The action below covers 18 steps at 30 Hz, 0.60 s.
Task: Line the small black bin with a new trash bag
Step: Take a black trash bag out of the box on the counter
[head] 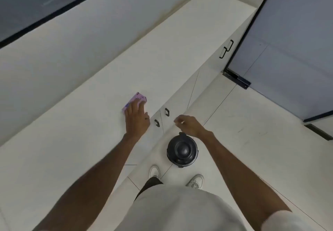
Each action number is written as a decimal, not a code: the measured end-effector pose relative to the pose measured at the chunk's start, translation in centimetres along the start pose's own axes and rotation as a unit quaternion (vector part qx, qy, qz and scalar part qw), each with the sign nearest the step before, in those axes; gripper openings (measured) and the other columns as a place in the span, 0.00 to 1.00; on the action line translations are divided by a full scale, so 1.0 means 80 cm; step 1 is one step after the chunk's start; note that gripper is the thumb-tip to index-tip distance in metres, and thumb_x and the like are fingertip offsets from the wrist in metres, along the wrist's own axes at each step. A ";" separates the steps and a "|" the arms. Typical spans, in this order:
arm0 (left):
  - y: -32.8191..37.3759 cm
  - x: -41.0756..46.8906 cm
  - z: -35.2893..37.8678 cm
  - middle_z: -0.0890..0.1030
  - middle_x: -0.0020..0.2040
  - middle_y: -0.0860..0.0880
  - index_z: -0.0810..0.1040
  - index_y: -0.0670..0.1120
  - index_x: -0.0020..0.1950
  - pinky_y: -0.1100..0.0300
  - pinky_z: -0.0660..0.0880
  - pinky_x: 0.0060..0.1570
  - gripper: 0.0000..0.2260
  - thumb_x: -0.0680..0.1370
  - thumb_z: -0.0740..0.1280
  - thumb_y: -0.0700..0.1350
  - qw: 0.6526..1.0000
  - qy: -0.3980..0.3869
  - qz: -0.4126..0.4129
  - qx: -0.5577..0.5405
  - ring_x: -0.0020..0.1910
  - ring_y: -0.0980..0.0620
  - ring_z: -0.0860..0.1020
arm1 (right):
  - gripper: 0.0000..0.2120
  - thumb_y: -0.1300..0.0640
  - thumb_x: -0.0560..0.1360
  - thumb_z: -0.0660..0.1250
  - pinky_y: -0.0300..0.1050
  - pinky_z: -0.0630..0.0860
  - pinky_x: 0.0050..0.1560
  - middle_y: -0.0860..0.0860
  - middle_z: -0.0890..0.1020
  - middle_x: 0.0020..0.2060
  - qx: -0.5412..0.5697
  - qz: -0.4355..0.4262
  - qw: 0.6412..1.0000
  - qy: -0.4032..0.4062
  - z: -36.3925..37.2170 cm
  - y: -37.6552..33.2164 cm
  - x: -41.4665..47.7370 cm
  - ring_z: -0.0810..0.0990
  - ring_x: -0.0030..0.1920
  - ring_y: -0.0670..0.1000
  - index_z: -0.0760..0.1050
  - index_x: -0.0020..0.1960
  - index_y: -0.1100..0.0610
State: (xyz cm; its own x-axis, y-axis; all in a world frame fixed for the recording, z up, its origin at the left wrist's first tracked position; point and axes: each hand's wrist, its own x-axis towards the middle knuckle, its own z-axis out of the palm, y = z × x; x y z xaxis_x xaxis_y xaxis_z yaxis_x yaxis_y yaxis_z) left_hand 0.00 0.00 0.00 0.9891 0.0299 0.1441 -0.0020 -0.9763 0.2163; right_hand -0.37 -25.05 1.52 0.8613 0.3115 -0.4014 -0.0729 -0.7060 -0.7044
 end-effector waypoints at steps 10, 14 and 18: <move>-0.032 0.070 0.025 0.72 0.69 0.41 0.63 0.44 0.77 0.40 0.71 0.59 0.30 0.77 0.69 0.44 0.980 -0.152 -0.126 -0.039 0.63 0.35 0.74 | 0.11 0.56 0.82 0.66 0.40 0.75 0.52 0.53 0.85 0.56 0.065 -0.006 0.998 0.020 0.004 -0.050 0.022 0.82 0.51 0.52 0.81 0.61 0.59; -0.007 0.061 0.027 0.74 0.70 0.46 0.70 0.50 0.75 0.39 0.73 0.62 0.30 0.74 0.72 0.38 0.974 -0.137 -0.018 -0.180 0.65 0.39 0.73 | 0.11 0.60 0.82 0.65 0.47 0.81 0.53 0.50 0.83 0.51 0.102 0.019 0.984 0.147 -0.015 -0.040 0.033 0.82 0.47 0.50 0.80 0.62 0.59; 0.032 0.047 0.019 0.76 0.65 0.49 0.72 0.50 0.72 0.50 0.77 0.58 0.32 0.70 0.76 0.33 0.938 -0.137 0.064 -0.312 0.62 0.46 0.74 | 0.19 0.57 0.81 0.66 0.42 0.80 0.48 0.52 0.81 0.58 0.132 0.021 0.976 0.171 -0.036 -0.046 0.043 0.81 0.49 0.50 0.71 0.71 0.57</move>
State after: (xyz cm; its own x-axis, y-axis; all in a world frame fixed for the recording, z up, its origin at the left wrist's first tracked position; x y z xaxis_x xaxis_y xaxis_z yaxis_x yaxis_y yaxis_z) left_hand 3.92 -2.73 -0.38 0.9752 -0.2195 -0.0276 -0.1249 -0.6494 0.7501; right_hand 4.32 -23.18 4.42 0.9692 0.0236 -0.2452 -0.1991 -0.5111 -0.8361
